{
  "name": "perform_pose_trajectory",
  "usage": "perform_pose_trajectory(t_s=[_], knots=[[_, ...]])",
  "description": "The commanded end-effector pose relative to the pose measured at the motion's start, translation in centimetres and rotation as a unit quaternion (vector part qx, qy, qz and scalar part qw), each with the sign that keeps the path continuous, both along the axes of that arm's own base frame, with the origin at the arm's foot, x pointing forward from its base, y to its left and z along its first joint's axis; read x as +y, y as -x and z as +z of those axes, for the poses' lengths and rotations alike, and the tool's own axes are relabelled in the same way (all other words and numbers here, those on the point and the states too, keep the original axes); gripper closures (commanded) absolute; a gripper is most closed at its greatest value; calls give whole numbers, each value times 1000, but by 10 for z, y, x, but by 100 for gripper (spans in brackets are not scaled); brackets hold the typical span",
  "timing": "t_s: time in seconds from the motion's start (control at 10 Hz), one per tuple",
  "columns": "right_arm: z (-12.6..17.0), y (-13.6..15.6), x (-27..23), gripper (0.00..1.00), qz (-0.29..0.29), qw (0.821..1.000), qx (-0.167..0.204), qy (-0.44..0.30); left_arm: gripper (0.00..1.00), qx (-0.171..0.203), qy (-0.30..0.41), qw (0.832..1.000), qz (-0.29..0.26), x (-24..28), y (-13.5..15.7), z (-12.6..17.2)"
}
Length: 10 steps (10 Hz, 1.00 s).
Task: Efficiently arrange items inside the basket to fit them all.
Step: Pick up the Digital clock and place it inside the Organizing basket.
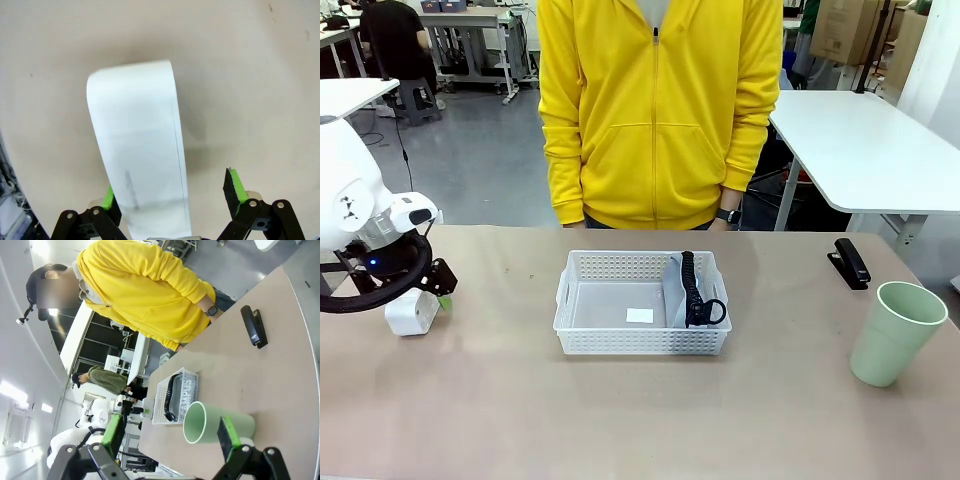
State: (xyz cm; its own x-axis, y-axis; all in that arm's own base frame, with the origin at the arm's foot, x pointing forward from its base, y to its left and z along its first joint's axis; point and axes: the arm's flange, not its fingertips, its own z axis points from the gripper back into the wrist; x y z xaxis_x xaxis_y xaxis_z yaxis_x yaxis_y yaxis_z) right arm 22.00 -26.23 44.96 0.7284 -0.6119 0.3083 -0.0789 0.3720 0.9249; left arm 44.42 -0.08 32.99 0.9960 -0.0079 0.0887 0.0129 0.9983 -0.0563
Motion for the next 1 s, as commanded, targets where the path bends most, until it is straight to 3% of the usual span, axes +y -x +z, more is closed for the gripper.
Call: perform_pose_trajectory(t_s=[0.0, 0.4, 0.5, 0.6, 0.7, 0.8, 0.9], knots=[[2, -3, -2, 0, -1, 1000, -18, 3, 0, -8, -4, 1000, -2, 5, -9, -5], [2, -3, -2, 0, -1, 1000, -18, 3, 0, -4, -17, 1000, 8, 5, -13, -5], [2, -3, -2, 0, -1, 1000, -18, 3, 8, 5, -27, 1000, 10, 5, -13, -5], [2, -3, -2, 0, -1, 1000, -18, 3, 57, 9, -28, 1000, 5, 5, -14, -5], [2, -3, -2, 0, -1, 1000, -18, 3, 65, 5, -30, 1000, 4, 5, -14, -5], [2, -3, -2, 0, -1, 1000, -18, 3, 100, -4, -42, 999, 13, 6, -14, -6], [2, -3, -2, 0, -1, 1000, -18, 3, 100, -4, -49, 999, 15, 6, -14, -6]])
